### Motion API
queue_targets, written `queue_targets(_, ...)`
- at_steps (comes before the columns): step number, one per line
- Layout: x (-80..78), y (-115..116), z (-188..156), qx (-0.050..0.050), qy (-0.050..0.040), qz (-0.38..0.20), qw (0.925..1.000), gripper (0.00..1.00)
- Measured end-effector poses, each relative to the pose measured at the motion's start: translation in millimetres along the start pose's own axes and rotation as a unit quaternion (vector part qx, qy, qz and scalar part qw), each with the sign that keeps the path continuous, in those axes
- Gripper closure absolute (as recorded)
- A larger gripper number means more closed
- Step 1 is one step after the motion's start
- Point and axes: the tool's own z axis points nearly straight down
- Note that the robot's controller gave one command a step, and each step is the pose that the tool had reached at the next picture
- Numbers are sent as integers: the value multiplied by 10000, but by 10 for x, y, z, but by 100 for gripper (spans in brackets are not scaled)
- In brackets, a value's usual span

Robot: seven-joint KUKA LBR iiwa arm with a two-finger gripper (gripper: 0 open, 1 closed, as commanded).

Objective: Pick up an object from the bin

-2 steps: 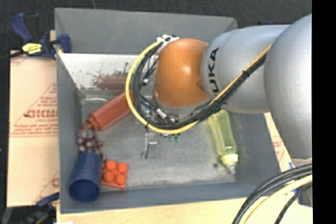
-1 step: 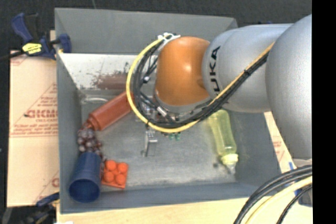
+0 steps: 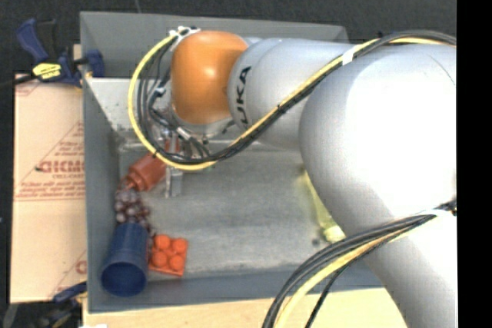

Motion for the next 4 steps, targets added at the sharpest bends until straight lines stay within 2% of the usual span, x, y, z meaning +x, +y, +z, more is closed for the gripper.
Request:
queue_targets(1,-67,-57,-551,30,89,221,9997,0)
queue_targets(2,6,12,-205,1,45,-554,9985,0)
queue_targets(3,15,75,95,20,86,147,9999,0)
queue_targets(4,-64,24,93,-15,12,221,9998,100)
